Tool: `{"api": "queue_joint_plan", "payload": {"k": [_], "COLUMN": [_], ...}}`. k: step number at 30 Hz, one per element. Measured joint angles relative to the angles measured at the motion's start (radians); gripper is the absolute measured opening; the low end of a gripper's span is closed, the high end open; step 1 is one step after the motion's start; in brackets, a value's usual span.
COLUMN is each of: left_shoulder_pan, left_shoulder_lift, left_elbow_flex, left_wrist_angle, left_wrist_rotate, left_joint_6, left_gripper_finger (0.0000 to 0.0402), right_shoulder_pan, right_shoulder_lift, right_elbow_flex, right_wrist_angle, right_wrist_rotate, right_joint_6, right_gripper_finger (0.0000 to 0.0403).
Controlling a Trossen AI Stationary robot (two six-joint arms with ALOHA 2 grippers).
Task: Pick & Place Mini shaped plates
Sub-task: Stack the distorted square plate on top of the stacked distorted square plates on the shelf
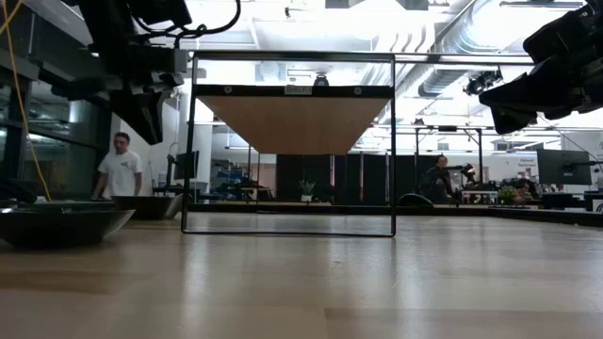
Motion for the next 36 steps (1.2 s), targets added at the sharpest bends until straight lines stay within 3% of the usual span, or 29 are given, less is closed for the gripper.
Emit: {"api": "queue_joint_plan", "payload": {"k": [6,10,17,22,27,32,36], "left_shoulder_pan": [0.0,0.0,0.0,0.0,0.0,0.0,0.0], "left_shoulder_lift": [-0.011,-0.011,-0.011,-0.026,-0.09,-0.127,-0.129], "left_elbow_flex": [-0.045,-0.083,-0.091,-0.113,-0.214,-0.249,-0.252], "left_wrist_angle": [0.082,0.131,0.153,0.18,0.311,0.307,0.262], "left_wrist_rotate": [-0.051,-0.075,-0.205,-0.121,-0.012,-0.021,0.037], "left_joint_6": [0.078,0.106,0.222,0.317,0.417,0.416,0.394], "left_gripper_finger": [0.0083,0.0135,0.0215,0.0224,0.0224,0.0224,0.0224], "right_shoulder_pan": [0.0,0.0,0.0,0.0,0.0,0.0,0.0], "right_shoulder_lift": [0.0,0.0,0.0,0.0,0.0,0.0,0.0], "right_elbow_flex": [0.0,0.0,0.0,0.0,0.0,0.0,0.0], "right_wrist_angle": [0.0,0.0,0.0,0.0,0.0,0.0,0.0], "right_wrist_rotate": [0.0,0.0,0.0,0.0,0.0,0.0,0.0], "right_joint_6": [0.0,0.0,0.0,0.0,0.0,0.0,0.0], "right_gripper_finger": [0.0007,0.0005,0.0003,0.0001,0.0006,0.0008,0.0005]}}
